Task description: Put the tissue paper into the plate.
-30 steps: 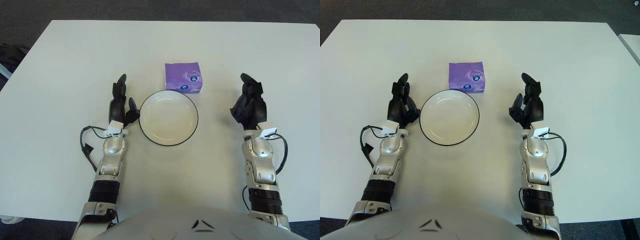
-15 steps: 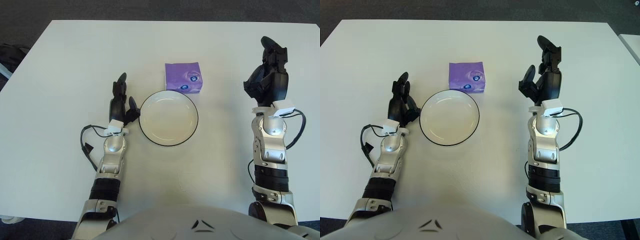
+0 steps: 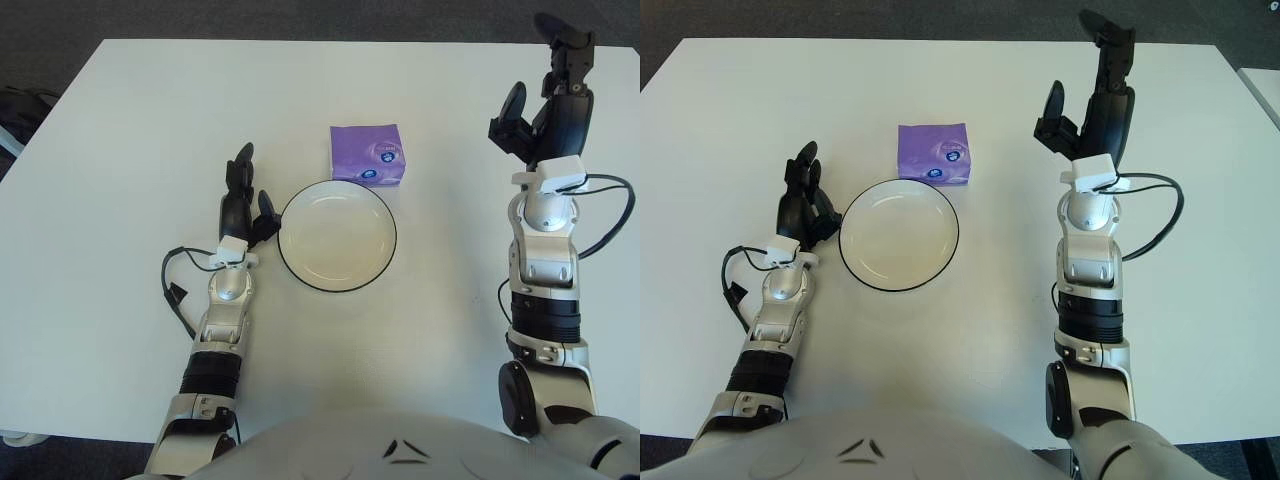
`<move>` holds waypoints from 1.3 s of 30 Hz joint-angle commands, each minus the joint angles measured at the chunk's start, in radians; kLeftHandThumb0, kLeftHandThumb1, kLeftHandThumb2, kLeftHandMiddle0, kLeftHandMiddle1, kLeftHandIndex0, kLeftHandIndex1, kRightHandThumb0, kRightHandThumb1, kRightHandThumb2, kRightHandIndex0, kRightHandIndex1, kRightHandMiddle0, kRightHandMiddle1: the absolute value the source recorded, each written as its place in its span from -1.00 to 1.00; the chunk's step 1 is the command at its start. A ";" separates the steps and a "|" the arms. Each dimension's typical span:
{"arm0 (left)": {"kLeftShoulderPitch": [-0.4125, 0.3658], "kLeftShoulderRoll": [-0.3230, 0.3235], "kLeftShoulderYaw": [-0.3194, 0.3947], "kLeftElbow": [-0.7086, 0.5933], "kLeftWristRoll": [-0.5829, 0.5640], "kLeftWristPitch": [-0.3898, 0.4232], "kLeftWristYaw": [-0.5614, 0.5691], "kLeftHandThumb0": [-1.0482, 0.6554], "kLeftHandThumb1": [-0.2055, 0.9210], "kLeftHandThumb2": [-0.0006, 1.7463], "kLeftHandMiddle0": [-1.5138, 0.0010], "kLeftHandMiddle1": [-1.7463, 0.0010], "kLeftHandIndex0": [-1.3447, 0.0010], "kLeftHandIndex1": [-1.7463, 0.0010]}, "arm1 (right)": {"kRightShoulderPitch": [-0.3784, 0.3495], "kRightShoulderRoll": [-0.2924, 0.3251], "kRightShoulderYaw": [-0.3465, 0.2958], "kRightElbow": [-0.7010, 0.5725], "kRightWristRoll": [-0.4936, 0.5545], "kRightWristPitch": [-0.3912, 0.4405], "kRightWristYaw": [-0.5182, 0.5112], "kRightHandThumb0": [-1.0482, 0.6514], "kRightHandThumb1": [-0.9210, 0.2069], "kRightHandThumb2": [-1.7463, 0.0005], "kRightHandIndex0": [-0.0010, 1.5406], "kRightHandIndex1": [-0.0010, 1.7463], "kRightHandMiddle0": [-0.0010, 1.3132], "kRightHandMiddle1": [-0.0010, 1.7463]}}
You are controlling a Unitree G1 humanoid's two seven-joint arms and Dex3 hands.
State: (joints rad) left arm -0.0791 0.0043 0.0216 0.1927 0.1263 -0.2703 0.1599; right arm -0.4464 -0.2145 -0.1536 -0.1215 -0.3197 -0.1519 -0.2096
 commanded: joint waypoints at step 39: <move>0.043 -0.016 -0.017 0.021 0.025 0.108 0.012 -0.73 1.00 0.13 0.75 0.99 1.00 0.44 | -0.284 -0.316 0.418 0.282 -0.394 -0.174 0.231 -1.00 -1.00 0.70 -1.00 -1.00 -1.00 -1.00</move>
State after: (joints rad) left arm -0.0878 -0.0030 0.0165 0.1741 0.1456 -0.2146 0.1735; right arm -0.7073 -0.5293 0.2490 0.1268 -0.6892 -0.2837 0.0562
